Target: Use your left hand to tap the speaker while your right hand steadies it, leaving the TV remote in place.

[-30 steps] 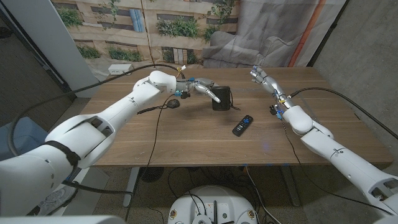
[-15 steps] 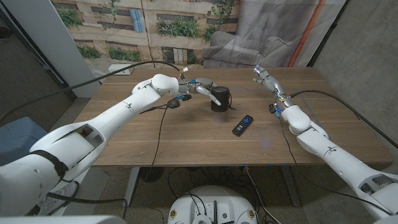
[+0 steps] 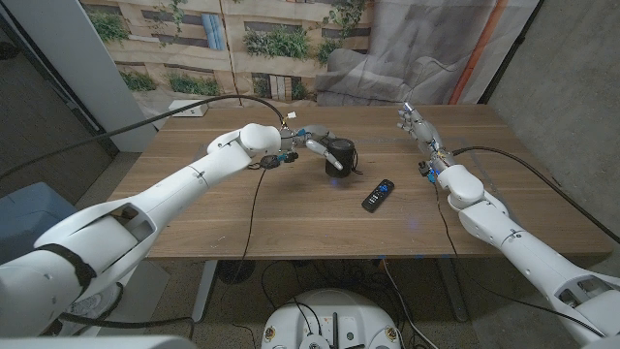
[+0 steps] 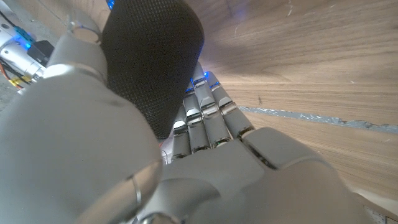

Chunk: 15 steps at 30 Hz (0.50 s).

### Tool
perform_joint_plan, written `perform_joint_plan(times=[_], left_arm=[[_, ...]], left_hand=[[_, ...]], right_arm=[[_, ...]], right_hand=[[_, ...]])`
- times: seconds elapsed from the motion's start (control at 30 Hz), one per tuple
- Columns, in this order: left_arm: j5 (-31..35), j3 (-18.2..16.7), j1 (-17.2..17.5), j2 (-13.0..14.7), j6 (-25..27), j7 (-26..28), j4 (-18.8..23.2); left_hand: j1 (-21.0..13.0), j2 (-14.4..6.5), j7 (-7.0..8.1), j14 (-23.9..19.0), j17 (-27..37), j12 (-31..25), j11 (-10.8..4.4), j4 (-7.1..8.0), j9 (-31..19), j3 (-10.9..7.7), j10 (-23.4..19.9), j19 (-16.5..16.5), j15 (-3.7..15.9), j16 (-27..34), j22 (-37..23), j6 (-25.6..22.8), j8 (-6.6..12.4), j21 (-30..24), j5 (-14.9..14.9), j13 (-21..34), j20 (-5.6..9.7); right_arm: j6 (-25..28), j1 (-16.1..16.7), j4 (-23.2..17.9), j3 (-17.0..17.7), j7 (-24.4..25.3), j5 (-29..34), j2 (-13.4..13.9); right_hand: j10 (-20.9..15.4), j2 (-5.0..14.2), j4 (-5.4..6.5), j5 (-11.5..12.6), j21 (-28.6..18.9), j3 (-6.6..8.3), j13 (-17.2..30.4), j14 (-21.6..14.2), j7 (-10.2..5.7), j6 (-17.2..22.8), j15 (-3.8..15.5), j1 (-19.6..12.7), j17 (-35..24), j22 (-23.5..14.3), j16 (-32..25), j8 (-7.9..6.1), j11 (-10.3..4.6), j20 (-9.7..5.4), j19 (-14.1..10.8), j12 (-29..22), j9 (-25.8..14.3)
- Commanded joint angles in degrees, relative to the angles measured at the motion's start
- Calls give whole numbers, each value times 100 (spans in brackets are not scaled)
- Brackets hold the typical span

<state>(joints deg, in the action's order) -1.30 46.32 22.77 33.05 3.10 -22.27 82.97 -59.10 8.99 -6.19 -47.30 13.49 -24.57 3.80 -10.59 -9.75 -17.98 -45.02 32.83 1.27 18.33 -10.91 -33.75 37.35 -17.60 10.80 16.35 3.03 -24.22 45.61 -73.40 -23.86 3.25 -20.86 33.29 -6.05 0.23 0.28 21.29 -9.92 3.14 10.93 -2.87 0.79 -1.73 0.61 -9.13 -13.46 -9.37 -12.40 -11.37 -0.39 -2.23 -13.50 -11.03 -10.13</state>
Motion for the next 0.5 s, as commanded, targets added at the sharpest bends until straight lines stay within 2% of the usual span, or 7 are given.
perform_joint_plan(times=[0.03, 0.5], left_arm=[[337, -75, 363, 164, 348, 659, 482], [967, -50, 707, 289, 656, 1377, 894]], left_hand=[[-830, -1231, 1098, -380, 15, 0, -1547, 111, -63, -91, -2049, -39, 1236, -43, -17, -1817, 1454, -19, 14, 1128, 602], [-794, -1188, 1118, -303, -29, 46, -1565, 110, -58, -73, -2114, -82, 1226, -132, -10, -1890, 1417, -1, 7, 1136, 598]], right_arm=[[662, 291, -571, 147, 107, -509, 71], [749, 341, -588, 191, 178, -658, -3]], right_hand=[[10, -6, 75, 26, 19, -3, -12, -84, 79, -60, -118, 126, -2, -14, -49, 33, 76, 16, 127, 18, -13], [40, 45, 132, 26, -10, -29, -18, -51, 140, -81, -112, 210, 5, -13, -28, 42, 94, -10, 157, 27, -12]])
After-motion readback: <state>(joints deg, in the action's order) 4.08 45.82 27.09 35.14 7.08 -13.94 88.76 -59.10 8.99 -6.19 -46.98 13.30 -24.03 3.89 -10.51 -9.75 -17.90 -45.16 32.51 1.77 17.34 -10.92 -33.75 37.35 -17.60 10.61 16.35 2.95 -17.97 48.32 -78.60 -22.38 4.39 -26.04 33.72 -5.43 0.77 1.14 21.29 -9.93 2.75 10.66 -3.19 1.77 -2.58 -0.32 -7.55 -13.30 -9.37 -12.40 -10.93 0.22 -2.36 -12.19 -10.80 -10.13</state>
